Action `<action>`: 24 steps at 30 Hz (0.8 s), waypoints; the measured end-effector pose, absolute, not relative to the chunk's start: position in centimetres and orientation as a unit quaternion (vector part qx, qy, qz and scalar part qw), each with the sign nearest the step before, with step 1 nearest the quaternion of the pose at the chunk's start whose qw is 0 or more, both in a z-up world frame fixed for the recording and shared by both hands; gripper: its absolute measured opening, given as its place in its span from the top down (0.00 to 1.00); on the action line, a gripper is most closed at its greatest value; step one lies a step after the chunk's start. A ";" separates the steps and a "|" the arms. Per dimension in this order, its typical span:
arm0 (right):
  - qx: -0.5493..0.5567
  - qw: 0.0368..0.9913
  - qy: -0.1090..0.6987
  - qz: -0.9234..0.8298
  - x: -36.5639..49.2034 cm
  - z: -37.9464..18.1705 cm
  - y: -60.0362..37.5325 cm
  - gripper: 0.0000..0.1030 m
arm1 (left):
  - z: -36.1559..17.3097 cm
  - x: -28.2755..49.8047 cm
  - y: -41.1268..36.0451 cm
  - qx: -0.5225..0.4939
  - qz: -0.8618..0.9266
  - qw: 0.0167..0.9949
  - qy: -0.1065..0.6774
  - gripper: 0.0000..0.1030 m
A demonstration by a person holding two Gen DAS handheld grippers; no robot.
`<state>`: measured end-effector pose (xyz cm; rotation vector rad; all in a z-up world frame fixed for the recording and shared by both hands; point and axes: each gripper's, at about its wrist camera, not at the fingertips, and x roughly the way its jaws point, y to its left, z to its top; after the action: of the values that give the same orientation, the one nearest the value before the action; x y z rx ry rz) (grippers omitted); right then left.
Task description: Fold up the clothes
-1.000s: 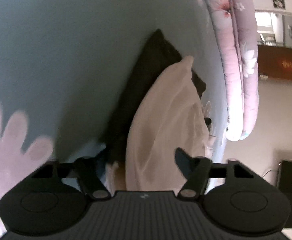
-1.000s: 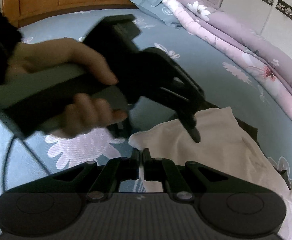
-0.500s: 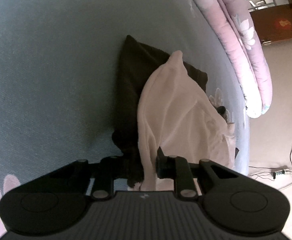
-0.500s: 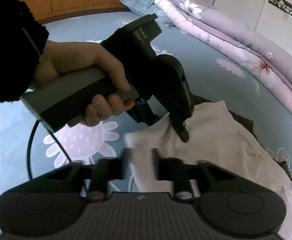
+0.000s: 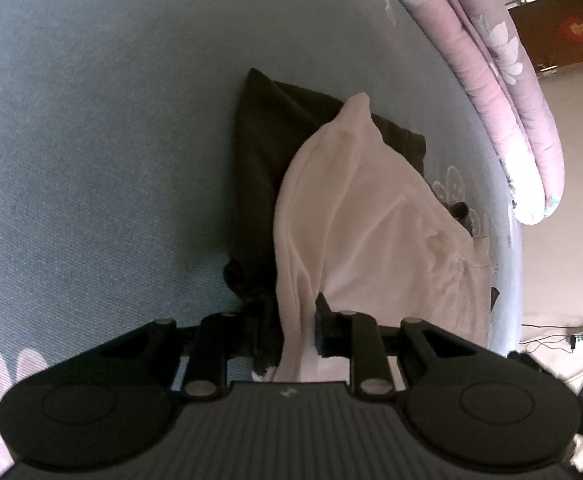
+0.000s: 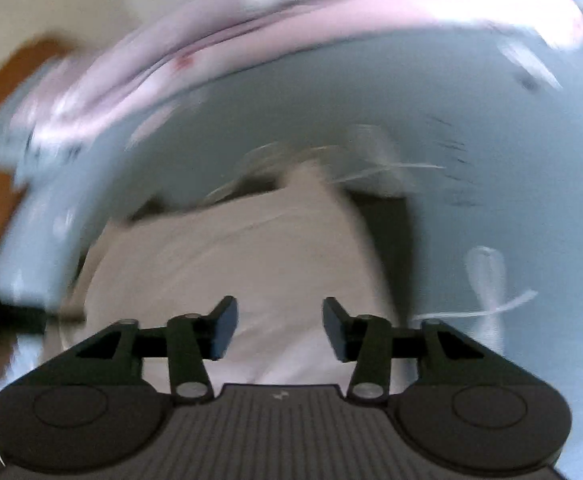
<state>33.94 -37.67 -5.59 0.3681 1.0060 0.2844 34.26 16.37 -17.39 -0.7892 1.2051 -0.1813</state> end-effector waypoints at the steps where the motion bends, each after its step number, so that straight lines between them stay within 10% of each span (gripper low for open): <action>1: 0.213 0.840 0.481 0.130 34.8 -6.6 -39.9 0.45 | -17.3 34.2 16.4 -0.360 -0.081 0.748 0.551 0.77; 24: 0.386 0.711 0.531 0.253 39.9 -15.8 -46.5 0.45 | -16.5 35.1 15.1 -0.322 -0.064 0.753 0.570 0.74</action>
<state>39.92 -46.54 -15.79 0.8563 1.1789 0.5606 35.10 15.05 -16.54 -0.7032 1.2435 -0.1386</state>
